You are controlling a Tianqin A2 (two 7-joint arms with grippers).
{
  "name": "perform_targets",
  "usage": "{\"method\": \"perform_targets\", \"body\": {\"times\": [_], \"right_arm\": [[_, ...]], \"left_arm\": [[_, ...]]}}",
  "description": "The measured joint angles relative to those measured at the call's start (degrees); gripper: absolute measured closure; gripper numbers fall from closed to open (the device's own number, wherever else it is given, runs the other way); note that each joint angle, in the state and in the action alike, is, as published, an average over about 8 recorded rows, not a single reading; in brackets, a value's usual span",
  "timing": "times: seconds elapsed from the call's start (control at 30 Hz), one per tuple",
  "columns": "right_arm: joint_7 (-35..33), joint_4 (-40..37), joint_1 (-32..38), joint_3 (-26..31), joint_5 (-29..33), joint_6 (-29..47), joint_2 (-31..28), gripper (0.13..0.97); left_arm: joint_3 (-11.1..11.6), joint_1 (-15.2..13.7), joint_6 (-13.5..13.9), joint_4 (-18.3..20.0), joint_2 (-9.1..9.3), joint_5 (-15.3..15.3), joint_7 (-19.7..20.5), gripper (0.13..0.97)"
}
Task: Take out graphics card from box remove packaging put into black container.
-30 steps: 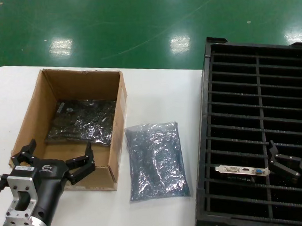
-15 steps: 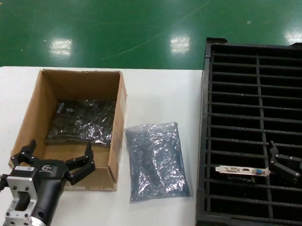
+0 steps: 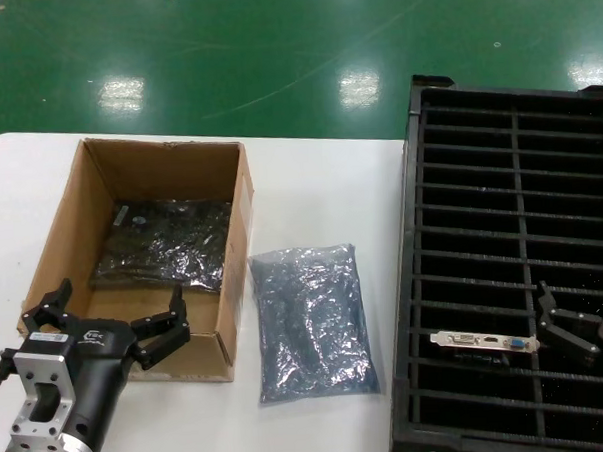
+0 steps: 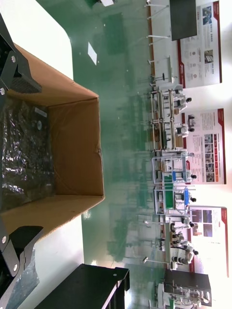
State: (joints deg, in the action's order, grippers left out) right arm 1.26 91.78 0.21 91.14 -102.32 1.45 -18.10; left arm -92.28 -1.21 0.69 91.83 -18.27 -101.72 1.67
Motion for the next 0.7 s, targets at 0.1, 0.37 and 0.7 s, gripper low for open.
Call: {"method": "perform_targets", "body": {"times": [0.1, 0.37, 0.7], "right_arm": [[0.0, 0.0, 0.0, 0.0, 0.0, 0.0, 0.0, 0.129], [0.0, 0.0, 0.0, 0.0, 0.0, 0.0, 0.0, 0.129], [0.0, 0.0, 0.0, 0.0, 0.0, 0.0, 0.0, 0.129]], "left_arm": [[0.0, 0.0, 0.0, 0.0, 0.0, 0.0, 0.0, 0.132], [0.0, 0.0, 0.0, 0.0, 0.0, 0.0, 0.0, 0.132], [0.0, 0.0, 0.0, 0.0, 0.0, 0.0, 0.0, 0.132]]}}
